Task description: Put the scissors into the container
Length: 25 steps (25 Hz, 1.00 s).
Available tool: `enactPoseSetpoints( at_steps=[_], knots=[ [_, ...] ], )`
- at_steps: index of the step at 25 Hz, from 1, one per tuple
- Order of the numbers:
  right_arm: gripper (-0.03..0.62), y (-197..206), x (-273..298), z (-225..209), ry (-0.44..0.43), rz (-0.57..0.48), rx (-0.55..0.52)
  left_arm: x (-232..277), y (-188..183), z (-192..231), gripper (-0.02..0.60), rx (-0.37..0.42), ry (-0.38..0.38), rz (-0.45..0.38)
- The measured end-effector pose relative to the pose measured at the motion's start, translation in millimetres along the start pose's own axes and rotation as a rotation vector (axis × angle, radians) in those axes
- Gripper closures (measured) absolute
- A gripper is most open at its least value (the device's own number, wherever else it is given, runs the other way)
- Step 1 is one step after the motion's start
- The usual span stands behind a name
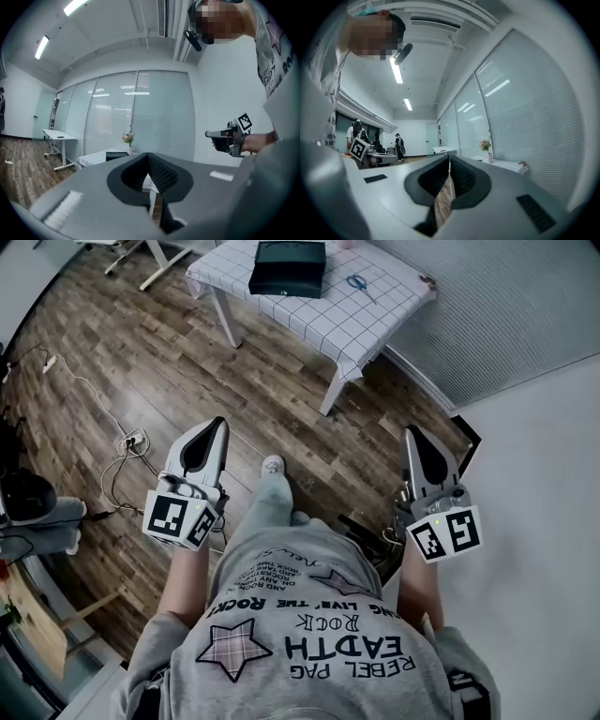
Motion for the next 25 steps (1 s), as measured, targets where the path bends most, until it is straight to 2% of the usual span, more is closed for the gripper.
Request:
enactPoseSetpoints(
  at_steps=[9,25],
  knots=[
    [0.576,-8.9,76.8,-18.4,-0.001,0.002,-0.007,63.7,-26.5,53.7,0.580,0.006,0.046,-0.016],
    [0.576,-12.6,200.7,-17.1,0.013,-0.015,-0.015,138.0,-51.5,160.6,0.580,0.004,0.100,0.001]
  ],
)
Point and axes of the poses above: the fingertips, and each gripper's own axes: x forward along the fingers, z to its left, y out of its underside, the point moved 5 cm from there along -x, backward along the fingers, and after that the axes turned 9 degrees about -x, right-handed, at the moved point
